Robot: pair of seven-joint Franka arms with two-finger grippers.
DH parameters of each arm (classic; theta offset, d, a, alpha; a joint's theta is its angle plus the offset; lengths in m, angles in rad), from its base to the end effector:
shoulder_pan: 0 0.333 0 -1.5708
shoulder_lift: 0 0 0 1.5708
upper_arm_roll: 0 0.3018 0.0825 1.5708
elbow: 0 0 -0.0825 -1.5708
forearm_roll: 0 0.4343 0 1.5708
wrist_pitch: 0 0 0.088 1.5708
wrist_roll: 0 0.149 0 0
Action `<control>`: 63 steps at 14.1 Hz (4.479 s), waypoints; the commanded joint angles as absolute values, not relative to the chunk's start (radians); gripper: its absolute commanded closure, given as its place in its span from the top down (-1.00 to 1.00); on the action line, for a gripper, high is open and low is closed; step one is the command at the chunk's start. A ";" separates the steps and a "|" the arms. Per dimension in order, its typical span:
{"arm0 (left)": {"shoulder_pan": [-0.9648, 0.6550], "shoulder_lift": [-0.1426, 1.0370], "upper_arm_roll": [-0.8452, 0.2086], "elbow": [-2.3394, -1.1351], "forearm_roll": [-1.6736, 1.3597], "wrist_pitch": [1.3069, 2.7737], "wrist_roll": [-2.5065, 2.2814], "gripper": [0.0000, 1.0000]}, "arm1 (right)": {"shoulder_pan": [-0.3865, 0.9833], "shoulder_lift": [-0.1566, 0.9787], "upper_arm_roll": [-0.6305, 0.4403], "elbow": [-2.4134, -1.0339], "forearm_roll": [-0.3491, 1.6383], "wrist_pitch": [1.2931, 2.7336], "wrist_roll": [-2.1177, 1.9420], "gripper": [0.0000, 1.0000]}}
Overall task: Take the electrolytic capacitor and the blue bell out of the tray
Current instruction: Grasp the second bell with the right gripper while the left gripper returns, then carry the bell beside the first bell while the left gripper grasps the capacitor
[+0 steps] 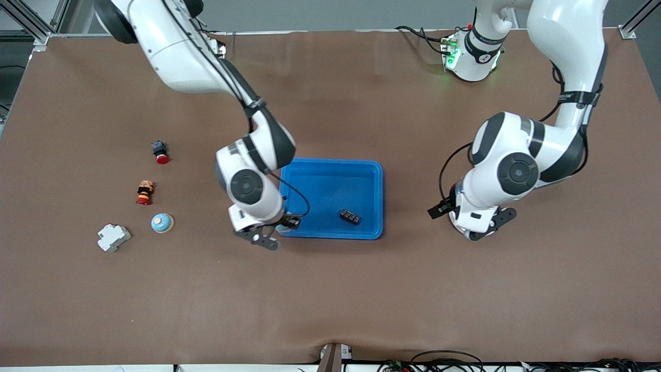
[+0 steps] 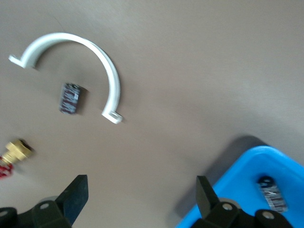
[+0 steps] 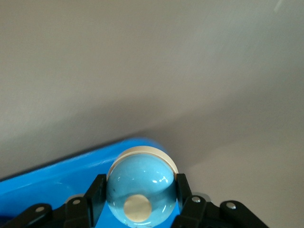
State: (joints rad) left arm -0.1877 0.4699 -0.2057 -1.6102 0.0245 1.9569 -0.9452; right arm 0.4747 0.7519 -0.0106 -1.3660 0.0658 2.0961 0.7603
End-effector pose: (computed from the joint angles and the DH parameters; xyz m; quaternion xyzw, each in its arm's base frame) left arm 0.6504 -0.2567 0.2724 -0.9592 -0.2746 0.0666 0.0071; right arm 0.6811 0.3485 0.1909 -0.9863 0.1627 0.0230 0.0139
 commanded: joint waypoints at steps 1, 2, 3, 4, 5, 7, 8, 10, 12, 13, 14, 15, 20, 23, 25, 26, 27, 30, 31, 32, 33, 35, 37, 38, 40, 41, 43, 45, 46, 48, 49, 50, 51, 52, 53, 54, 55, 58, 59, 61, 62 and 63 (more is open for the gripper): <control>-0.231 0.546 -0.204 -1.517 0.012 1.930 -1.070 1.00 | 0.373 0.706 0.005 -1.414 0.063 2.068 0.568 -1.00; -0.248 0.561 -0.204 -1.505 0.012 1.931 -1.110 1.00 | 0.345 0.698 0.005 -1.426 0.063 2.069 0.501 -1.00; -0.261 0.584 -0.204 -1.479 0.012 1.931 -1.149 1.00 | 0.313 0.686 0.005 -1.445 0.063 2.074 0.435 -1.00; -0.268 0.610 -0.204 -1.456 0.012 1.934 -1.191 1.00 | 0.280 0.678 0.005 -1.460 0.063 2.075 0.367 -1.00; -0.299 0.635 -0.203 -1.434 0.012 1.940 -1.242 1.00 | 0.250 0.673 0.005 -1.471 0.063 2.080 0.307 -1.00; -0.330 0.673 -0.202 -1.396 0.014 1.945 -1.325 1.00 | 0.175 0.672 0.005 -1.489 0.063 2.109 0.159 -1.00; -0.348 0.683 -0.202 -1.388 0.014 1.951 -1.356 1.00 | 0.141 0.673 0.005 -1.491 0.063 2.118 0.087 -1.00; -0.362 0.690 -0.202 -1.390 0.014 1.995 -1.420 1.00 | 0.082 0.681 0.005 -1.491 0.063 2.141 -0.030 -1.00; -0.388 0.699 -0.202 -1.390 0.014 2.037 -1.486 1.00 | 0.023 0.687 0.008 -1.488 0.067 2.170 -0.148 -1.00; -0.396 0.707 -0.202 -1.388 0.014 2.066 -1.527 1.00 | 0.003 0.696 0.006 -1.482 0.089 2.178 -0.202 -1.00; -0.409 0.721 -0.202 -1.390 0.014 2.101 -1.563 1.00 | -0.015 0.706 0.006 -1.479 0.115 2.180 -0.257 -1.00; -0.417 0.733 -0.202 -1.390 0.014 2.132 -1.593 1.00 | -0.031 0.718 0.005 -1.476 0.135 2.180 -0.302 -1.00; -0.480 0.790 -0.190 -1.390 0.023 2.236 -1.700 1.00 | -0.061 0.775 0.005 -1.443 0.138 2.230 -0.374 -1.00; -0.512 0.808 -0.187 -1.391 0.025 2.247 -1.703 1.00 | -0.074 0.801 0.005 -1.430 0.137 2.237 -0.382 -1.00; -0.525 0.827 -0.184 -1.391 0.028 2.267 -1.707 1.00 | -0.086 0.822 0.005 -1.408 0.137 2.241 -0.397 -1.00; -0.535 0.839 -0.180 -1.391 0.029 2.282 -1.715 1.00 | -0.087 0.828 0.005 -1.404 0.137 2.241 -0.399 -1.00; -0.549 0.847 -0.163 -1.391 0.028 2.293 -1.717 1.00 | -0.089 0.828 0.005 -1.404 0.137 2.241 -0.397 -1.00; -0.577 0.859 -0.135 -1.391 0.028 2.310 -1.718 1.00 | -0.072 0.813 0.008 -1.414 0.161 2.224 -0.324 -1.00; -0.577 0.861 -0.133 -1.391 0.028 2.321 -1.718 1.00 | -0.052 0.790 0.009 -1.431 0.169 2.198 -0.255 -1.00; -0.575 0.861 -0.133 -1.391 0.028 2.327 -1.718 1.00 | -0.029 0.770 0.009 -1.448 0.170 2.171 -0.226 -1.00; -0.575 0.865 -0.133 -1.391 0.028 2.338 -1.718 1.00 | -0.025 0.749 0.009 -1.468 0.170 2.166 -0.215 -1.00; -0.578 0.877 -0.124 -1.391 0.028 2.358 -1.718 1.00 | -0.014 0.695 0.009 -1.540 0.172 2.180 -0.192 -1.00; -0.580 0.888 -0.120 -1.391 0.028 2.365 -1.718 1.00 | 0.008 0.640 0.008 -1.616 0.172 2.210 -0.141 -1.00; -0.580 0.890 -0.120 -1.391 0.029 2.367 -1.718 1.00 | 0.027 0.608 0.008 -1.675 0.172 2.253 -0.118 -1.00; -0.581 0.897 -0.115 -1.391 0.029 2.367 -1.718 1.00 | 0.057 0.569 0.006 -1.783 0.170 2.354 -0.077 -1.00; -0.583 0.897 -0.114 -1.390 0.034 2.370 -1.718 1.00 | 0.069 0.557 0.006 -1.822 0.170 2.399 -0.068 -1.00; -0.588 0.897 -0.110 -1.390 0.034 2.375 -1.723 1.00 | 0.080 0.555 0.008 -1.870 0.170 2.469 -0.063 -1.00; -0.588 0.896 -0.110 -1.390 0.035 2.379 -1.750 0.34 | 0.090 0.555 0.008 -1.891 0.170 2.493 -0.042 -1.00; -0.586 0.897 -0.110 -1.390 0.035 2.381 -1.750 -0.03 | 0.097 0.555 0.006 -1.896 0.170 2.494 -0.041 -1.00; -0.584 0.896 -0.110 -1.390 0.034 2.381 -1.750 -0.55 | 0.101 0.557 0.008 -1.901 0.170 2.494 -0.037 -1.00; -0.583 0.894 -0.110 -1.390 0.035 2.381 -1.747 -0.74 | 0.104 0.557 0.008 -1.907 0.170 2.494 -0.025 -1.00; -0.580 0.893 -0.110 -1.390 0.035 2.381 -1.740 -0.95 | 0.115 0.557 0.008 -1.910 0.170 2.494 -0.008 -1.00; -0.580 0.890 -0.109 -1.390 0.038 2.379 -1.738 -1.00 | 0.126 0.557 0.008 -1.917 0.170 2.497 0.011 -1.00; -0.578 0.888 -0.109 -1.390 0.044 2.379 -1.733 -1.00 | 0.129 0.557 0.008 -1.921 0.170 2.502 0.023 -1.00; -0.578 0.887 -0.107 -1.390 0.044 2.378 -1.732 -1.00 | 0.136 0.557 0.008 -1.924 0.170 2.506 0.032 -1.00; -0.578 0.884 -0.107 -1.390 0.046 2.372 -1.732 -1.00 | 0.140 0.557 0.008 -1.927 0.170 2.508 0.037 -1.00; -0.577 0.879 -0.107 -1.390 0.046 2.367 -1.730 -1.00 | 0.140 0.557 0.008 -1.927 0.170 2.508 0.041 -1.00; -0.569 0.851 -0.107 -1.390 0.048 2.336 -1.717 -1.00 | 0.140 0.558 0.008 -1.927 0.170 2.508 0.041 -1.00; -0.562 0.844 -0.107 -1.390 0.048 2.323 -1.694 -1.00 | 0.140 0.558 0.008 -1.928 0.170 2.508 0.041 -1.00; -0.539 0.821 -0.109 -1.391 0.049 2.283 -1.616 -1.00 | 0.140 0.558 0.008 -1.936 0.172 2.508 0.043 -1.00; -0.529 0.810 -0.109 -1.393 0.048 2.251 -1.573 -1.00 | 0.140 0.558 0.008 -1.936 0.172 2.508 0.043 -1.00; -0.523 0.793 -0.109 -1.393 0.048 2.209 -1.533 -1.00 | 0.140 0.558 0.008 -1.937 0.172 2.508 0.043 -1.00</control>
State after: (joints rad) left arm -0.5373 0.8399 -0.1110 -1.3834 0.0311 2.2851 -1.5994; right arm 0.1348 0.5995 0.0105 -1.8841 0.1567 2.5011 0.0318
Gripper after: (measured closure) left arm 0.652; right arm 0.366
